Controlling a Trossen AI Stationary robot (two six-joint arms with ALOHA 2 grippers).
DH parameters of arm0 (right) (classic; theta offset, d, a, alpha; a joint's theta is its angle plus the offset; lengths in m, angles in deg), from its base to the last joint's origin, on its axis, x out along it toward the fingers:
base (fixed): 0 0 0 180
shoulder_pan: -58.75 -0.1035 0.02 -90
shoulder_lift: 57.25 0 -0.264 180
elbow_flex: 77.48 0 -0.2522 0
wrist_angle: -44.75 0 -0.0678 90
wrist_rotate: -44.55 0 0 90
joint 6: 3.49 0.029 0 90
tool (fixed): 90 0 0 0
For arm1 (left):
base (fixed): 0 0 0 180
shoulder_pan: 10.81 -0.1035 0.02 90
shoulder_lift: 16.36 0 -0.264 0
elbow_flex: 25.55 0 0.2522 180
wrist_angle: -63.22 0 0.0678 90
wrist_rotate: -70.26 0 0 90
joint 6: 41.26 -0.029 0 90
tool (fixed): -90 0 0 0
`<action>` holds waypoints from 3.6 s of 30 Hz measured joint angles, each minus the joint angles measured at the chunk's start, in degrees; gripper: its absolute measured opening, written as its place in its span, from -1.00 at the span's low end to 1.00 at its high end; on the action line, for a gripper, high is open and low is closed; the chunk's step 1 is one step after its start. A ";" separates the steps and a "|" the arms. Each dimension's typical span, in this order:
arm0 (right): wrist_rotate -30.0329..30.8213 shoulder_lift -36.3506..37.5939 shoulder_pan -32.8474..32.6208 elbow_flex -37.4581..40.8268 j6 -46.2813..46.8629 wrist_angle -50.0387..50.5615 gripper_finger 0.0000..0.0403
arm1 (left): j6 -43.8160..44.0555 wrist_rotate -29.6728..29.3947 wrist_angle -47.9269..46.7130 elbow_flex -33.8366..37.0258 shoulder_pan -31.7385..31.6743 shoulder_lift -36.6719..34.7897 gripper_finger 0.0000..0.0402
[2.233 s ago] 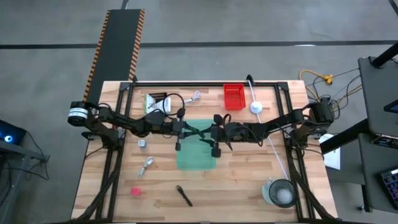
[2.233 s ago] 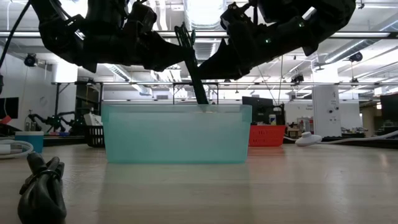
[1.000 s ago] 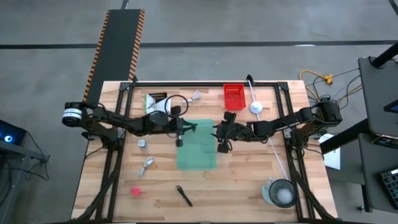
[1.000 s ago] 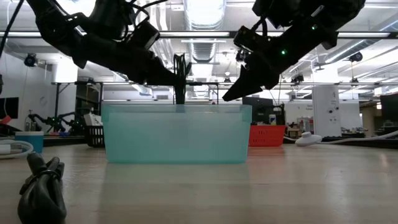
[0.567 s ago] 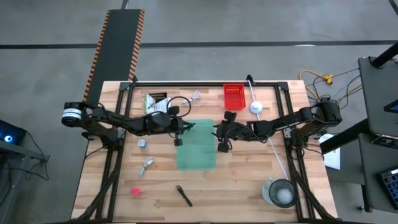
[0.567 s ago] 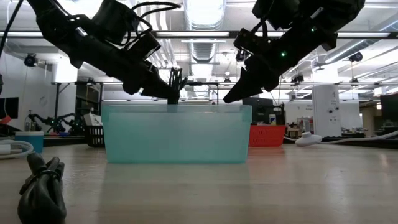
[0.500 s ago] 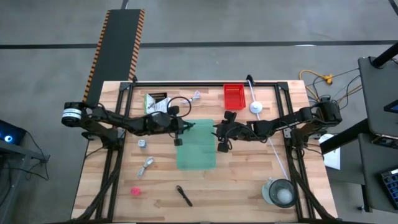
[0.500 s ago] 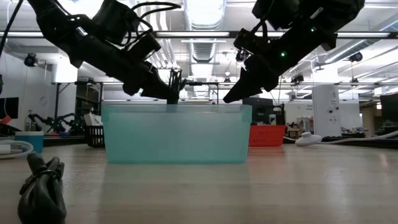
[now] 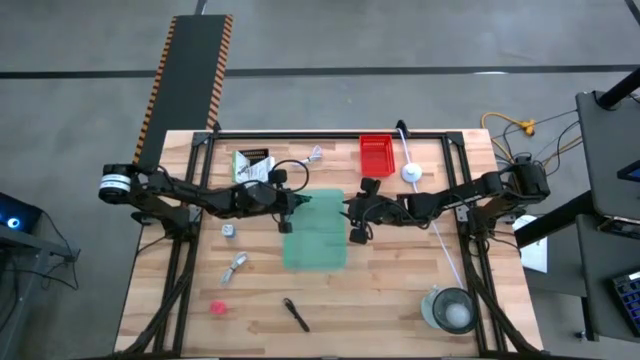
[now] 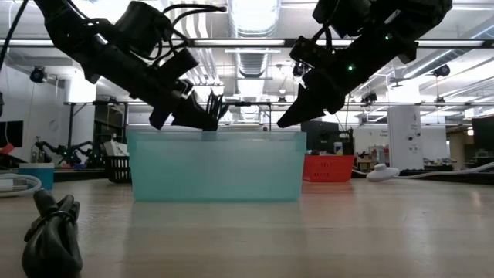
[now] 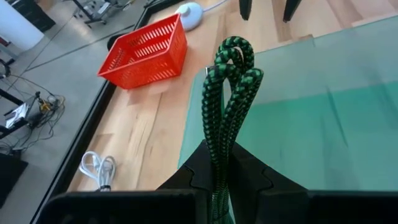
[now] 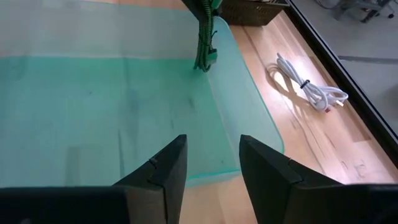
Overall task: Pick and place items into bin
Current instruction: Put the green charger cable into the blue bin, then put the top white charger cable into the blue bin
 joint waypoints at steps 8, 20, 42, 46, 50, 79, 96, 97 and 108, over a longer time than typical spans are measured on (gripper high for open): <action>0.00 0.00 0.02 0.00 0.00 -0.05 -0.36 | 0.44 -0.02 -0.46 -0.02 -0.03 0.00 -0.81; 0.00 0.00 0.04 0.00 0.00 -0.14 -0.37 | 0.59 0.00 1.19 -0.04 -0.04 0.00 -0.47; 0.00 0.00 0.04 0.00 -0.20 -0.22 -0.41 | 0.58 0.07 1.41 -0.04 -0.04 0.04 -0.37; 0.01 0.00 0.04 0.00 -0.28 -0.23 -0.41 | 0.59 0.07 1.39 -0.04 -0.04 0.04 -0.37; 0.00 0.00 0.04 0.00 -0.33 -0.51 -0.40 | 0.72 0.08 1.37 -0.04 -0.04 0.04 -0.37; -9.74 0.00 12.04 -2.31 -10.57 -7.05 -0.33 | 3.91 0.00 -1.98 4.79 0.00 -13.68 -0.37; -16.88 -4.97 21.86 -21.19 -20.14 8.54 -0.25 | 4.02 0.01 -1.44 7.19 -0.04 -16.72 -0.37; -18.19 -6.41 22.64 -23.65 -21.34 11.94 -0.25 | 4.02 0.02 -1.47 7.19 -0.04 -16.72 -0.37; -21.81 -24.93 27.93 -47.83 -34.98 35.83 -0.22 | 4.00 0.02 -1.45 7.34 -0.04 -16.70 -0.37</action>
